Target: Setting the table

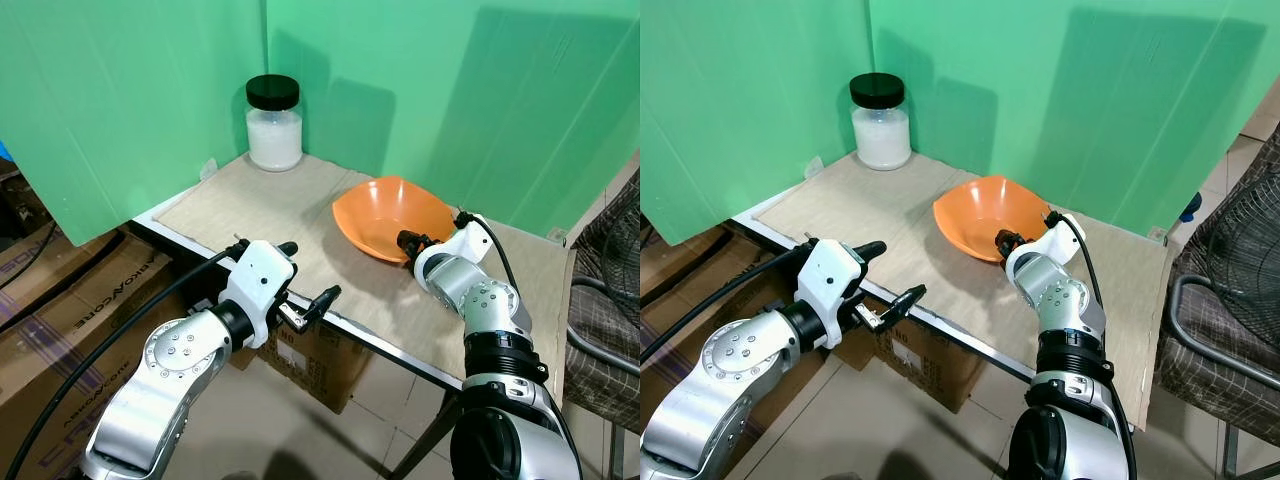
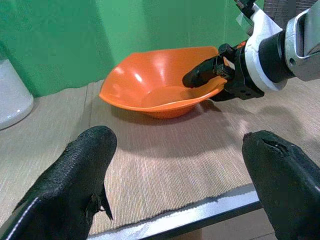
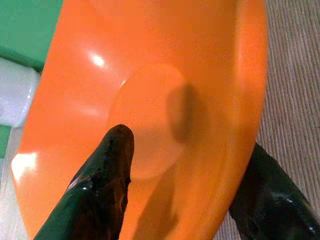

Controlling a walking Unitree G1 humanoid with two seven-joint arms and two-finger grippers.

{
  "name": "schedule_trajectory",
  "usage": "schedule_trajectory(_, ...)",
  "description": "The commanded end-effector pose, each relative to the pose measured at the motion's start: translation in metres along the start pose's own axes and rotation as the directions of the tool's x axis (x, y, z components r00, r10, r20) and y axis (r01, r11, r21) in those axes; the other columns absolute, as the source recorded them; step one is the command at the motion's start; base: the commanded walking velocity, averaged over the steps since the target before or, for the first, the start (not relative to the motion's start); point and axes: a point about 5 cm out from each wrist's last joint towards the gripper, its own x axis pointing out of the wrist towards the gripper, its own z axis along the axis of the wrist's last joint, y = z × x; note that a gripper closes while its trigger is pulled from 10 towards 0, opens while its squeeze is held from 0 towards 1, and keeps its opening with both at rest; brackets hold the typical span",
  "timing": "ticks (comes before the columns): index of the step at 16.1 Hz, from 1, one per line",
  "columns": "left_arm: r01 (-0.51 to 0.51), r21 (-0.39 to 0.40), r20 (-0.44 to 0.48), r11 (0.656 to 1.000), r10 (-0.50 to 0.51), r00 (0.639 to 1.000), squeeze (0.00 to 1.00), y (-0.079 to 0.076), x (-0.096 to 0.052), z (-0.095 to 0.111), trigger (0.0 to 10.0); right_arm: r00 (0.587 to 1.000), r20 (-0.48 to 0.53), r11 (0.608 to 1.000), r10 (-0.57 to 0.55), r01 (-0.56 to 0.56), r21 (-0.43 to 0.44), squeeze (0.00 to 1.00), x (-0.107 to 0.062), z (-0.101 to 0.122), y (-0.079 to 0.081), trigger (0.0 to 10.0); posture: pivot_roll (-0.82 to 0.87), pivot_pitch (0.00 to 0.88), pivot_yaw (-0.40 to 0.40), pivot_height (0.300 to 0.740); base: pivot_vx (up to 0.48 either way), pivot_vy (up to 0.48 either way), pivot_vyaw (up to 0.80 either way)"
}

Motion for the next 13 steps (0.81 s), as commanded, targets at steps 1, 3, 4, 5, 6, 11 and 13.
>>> schedule_trajectory(1,0.013,0.003,0.001,1.0,-0.013,1.0,0.0,-0.0028,-0.0002,0.0004,10.0,1.0,0.013,1.0,0.021,-0.021,0.008,0.0,0.0007,0.004,0.0061,0.0,0.11,0.0,-0.045,0.74,0.0,0.0,0.0)
schedule_trajectory(3,0.011,0.005,0.004,1.0,-0.011,1.0,0.0,-0.0026,0.0004,0.0011,10.0,1.0,0.013,1.0,0.019,-0.019,0.01,0.0,0.0006,0.0037,0.0049,0.0,0.11,0.0,-0.048,0.74,0.0,0.0,0.0)
schedule_trajectory(4,0.011,0.005,0.003,1.0,-0.011,1.0,0.0,-0.0026,0.0003,0.0011,10.0,1.0,0.013,1.0,0.019,-0.019,0.01,0.0,0.0006,0.0035,0.0047,0.0,0.11,0.0,-0.048,0.74,0.0,0.0,0.0)
schedule_trajectory(5,0.011,0.006,0.001,1.0,-0.011,1.0,0.0,-0.0028,0.0,0.0006,10.0,1.0,0.013,1.0,0.021,-0.021,0.007,0.0,0.0005,0.0037,0.0048,0.0,0.11,0.0,-0.048,0.74,0.0,0.0,0.0)
schedule_trajectory(6,0.011,0.007,0.0,1.0,-0.011,1.0,0.0,-0.0028,-0.0002,0.0004,10.0,1.0,0.014,1.0,0.022,-0.022,0.006,0.0,0.0004,0.0038,0.005,0.0,0.11,0.0,-0.048,0.74,0.0,0.0,0.0)
schedule_trajectory(11,0.009,0.016,-0.001,1.0,-0.009,1.0,0.0,-0.0023,0.0008,0.0006,10.0,0.999,0.016,1.0,0.031,-0.031,0.0,0.0,-0.0004,0.0052,0.007,0.0,0.1,0.0,-0.049,0.74,0.0,0.0,0.0)
schedule_trajectory(13,0.013,0.018,0.001,1.0,-0.013,1.0,0.0,-0.0015,0.0021,0.0008,10.0,0.998,0.029,0.999,0.046,-0.046,0.0,0.0,-0.0032,0.0092,0.01,0.0,0.09,0.0,-0.043,0.74,0.0,0.0,0.0)
